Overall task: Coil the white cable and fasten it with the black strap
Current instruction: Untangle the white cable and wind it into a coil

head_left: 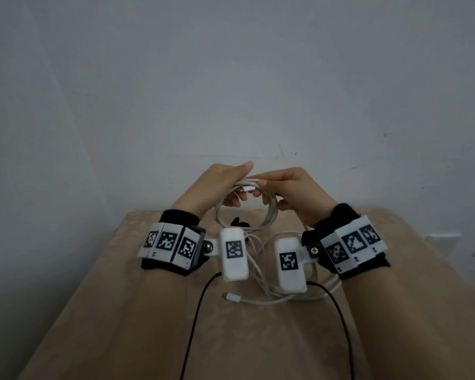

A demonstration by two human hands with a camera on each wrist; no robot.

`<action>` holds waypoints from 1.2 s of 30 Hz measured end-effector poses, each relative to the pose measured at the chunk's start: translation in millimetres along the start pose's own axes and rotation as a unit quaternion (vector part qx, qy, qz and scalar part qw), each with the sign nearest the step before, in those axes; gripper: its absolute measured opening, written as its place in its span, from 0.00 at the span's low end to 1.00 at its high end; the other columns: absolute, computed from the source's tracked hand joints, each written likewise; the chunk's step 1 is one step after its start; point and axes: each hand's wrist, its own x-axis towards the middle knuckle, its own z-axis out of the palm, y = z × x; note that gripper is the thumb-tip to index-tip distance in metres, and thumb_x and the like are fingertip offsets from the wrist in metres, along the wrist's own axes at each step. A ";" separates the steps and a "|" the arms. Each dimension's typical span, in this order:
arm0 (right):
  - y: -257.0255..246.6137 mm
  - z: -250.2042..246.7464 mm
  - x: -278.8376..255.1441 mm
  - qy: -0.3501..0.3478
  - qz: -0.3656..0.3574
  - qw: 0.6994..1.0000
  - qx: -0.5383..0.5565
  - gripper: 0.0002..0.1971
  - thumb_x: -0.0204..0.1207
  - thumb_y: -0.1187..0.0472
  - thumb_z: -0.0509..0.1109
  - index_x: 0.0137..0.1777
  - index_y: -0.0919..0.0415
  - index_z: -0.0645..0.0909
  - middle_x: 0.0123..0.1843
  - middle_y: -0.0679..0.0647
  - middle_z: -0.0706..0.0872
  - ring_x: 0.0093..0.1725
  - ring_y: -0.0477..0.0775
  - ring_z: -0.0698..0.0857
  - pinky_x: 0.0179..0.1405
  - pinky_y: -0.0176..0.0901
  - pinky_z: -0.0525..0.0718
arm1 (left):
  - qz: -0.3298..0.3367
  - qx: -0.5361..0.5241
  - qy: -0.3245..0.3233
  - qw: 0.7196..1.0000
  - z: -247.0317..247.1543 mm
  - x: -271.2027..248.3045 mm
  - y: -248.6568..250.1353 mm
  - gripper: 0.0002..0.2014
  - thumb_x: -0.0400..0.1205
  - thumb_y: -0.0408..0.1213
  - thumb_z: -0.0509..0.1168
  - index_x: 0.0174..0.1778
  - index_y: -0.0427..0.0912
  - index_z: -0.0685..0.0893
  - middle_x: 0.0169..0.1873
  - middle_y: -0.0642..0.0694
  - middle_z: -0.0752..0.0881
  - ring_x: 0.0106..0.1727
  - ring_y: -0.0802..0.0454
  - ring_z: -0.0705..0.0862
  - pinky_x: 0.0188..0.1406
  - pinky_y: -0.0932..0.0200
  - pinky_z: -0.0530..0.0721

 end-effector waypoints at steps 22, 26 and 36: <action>-8.3 -10.4 -10.1 0.009 0.007 0.998 0.055 0.18 0.82 0.50 0.64 0.57 0.64 0.86 0.48 0.56 0.92 0.46 0.48 0.90 0.12 0.30 0.55 | -0.002 -0.256 0.041 0.966 -18.5 -2.5 2.3 0.21 0.86 0.48 0.58 0.28 0.43 0.71 0.16 0.55 0.64 0.17 0.57 0.65 0.31 0.57 0.71; -10.7 -14.6 -12.0 0.010 -0.005 0.999 0.041 0.15 0.80 0.54 0.67 0.55 0.65 0.87 0.47 0.56 0.92 0.47 0.50 0.90 0.12 0.29 0.60 | -0.016 -0.319 0.072 0.945 -18.4 -0.8 1.6 0.21 0.86 0.49 0.58 0.28 0.45 0.71 0.16 0.55 0.64 0.17 0.59 0.65 0.28 0.61 0.73; 9.5 -40.9 -0.4 0.088 -0.034 0.984 -0.154 0.15 0.76 0.74 0.66 0.45 0.52 0.87 0.39 0.48 0.91 0.39 0.45 0.87 0.41 0.37 0.85 | -0.011 -0.450 0.140 0.882 -33.4 1.4 -2.8 0.20 0.86 0.49 0.57 0.29 0.45 0.69 0.14 0.56 0.64 0.14 0.61 0.62 0.18 0.69 0.69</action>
